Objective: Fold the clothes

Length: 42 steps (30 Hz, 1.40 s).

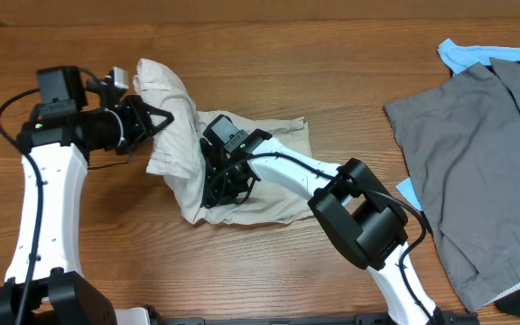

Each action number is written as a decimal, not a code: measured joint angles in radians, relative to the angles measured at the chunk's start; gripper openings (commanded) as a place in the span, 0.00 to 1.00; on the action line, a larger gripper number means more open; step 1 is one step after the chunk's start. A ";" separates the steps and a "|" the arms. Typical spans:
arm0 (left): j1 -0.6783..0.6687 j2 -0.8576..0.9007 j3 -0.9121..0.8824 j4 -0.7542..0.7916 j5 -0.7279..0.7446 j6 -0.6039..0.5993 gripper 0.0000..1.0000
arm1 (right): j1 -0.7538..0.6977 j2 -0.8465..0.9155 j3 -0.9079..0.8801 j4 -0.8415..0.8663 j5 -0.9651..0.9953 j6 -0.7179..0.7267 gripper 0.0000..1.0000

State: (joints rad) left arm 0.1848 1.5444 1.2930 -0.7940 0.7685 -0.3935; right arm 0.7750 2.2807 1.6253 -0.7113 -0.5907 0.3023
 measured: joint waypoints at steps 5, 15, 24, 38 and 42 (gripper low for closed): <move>-0.040 0.000 0.003 -0.030 -0.036 0.003 0.06 | -0.063 -0.030 0.011 -0.143 0.071 0.004 0.19; -0.061 0.000 0.004 -0.048 -0.063 0.008 0.07 | -0.418 -0.295 0.019 -0.481 0.370 0.008 0.33; -0.109 0.000 0.004 -0.032 -0.072 0.007 0.09 | -0.496 -0.291 -0.174 -0.359 0.438 0.007 0.33; -0.373 0.000 0.006 0.095 -0.147 -0.107 0.12 | -0.493 -0.328 -0.383 -0.179 0.430 0.008 0.33; -0.481 0.000 0.006 0.108 -0.249 -0.179 0.12 | -0.493 -0.328 -0.383 -0.178 0.430 0.008 0.33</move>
State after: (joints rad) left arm -0.2966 1.5444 1.2987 -0.6857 0.5190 -0.5720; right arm 0.2821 1.9522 1.2423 -0.8890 -0.1612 0.3099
